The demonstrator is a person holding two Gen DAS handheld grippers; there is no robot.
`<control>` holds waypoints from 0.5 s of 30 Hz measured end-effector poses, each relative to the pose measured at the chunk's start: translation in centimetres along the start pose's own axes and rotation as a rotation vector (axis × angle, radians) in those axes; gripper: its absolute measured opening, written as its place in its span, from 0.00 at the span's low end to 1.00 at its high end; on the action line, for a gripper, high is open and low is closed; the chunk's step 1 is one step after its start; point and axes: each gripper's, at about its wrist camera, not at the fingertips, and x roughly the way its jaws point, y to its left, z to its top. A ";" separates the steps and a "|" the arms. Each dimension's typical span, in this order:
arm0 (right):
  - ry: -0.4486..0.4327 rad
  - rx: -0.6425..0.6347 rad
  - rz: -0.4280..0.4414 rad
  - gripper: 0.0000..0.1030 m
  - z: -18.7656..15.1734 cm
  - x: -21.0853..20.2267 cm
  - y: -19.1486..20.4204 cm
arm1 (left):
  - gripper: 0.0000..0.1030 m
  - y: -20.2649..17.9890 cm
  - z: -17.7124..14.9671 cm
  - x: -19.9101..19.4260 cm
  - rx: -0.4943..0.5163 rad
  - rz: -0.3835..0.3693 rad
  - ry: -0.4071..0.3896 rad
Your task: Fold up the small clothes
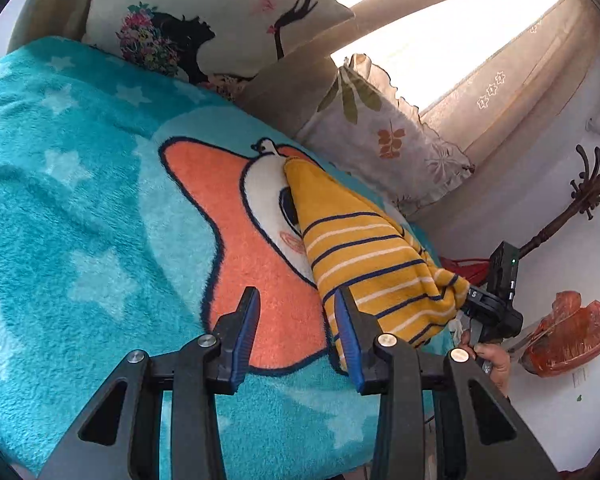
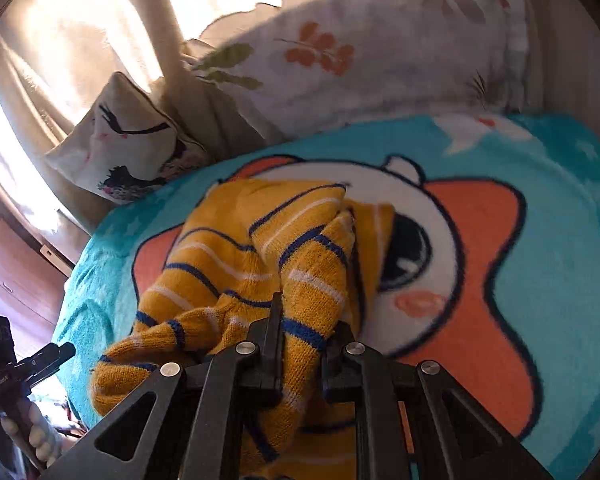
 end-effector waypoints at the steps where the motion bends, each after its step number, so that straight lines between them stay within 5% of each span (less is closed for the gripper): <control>1: 0.025 0.040 0.024 0.15 -1.0 0.6 -1.2 | 0.36 -0.5 -0.2 0.9 0.007 -0.001 0.022; 4: 0.012 0.094 0.080 0.25 -3.2 -0.1 -3.0 | 0.39 -2.2 -0.2 3.8 0.036 -0.007 0.092; 6: -0.026 0.116 0.047 0.51 -3.5 -1.7 -3.6 | 0.44 -3.5 -0.4 5.5 0.070 -0.008 0.122; 11: -0.169 0.064 0.057 0.52 -3.6 -6.4 -2.6 | 0.59 -5.9 -1.0 9.8 0.138 0.036 0.192; 15: -0.201 -0.071 0.156 0.70 -3.8 -7.4 1.3 | 0.66 -7.6 -2.0 13.5 0.193 0.089 0.261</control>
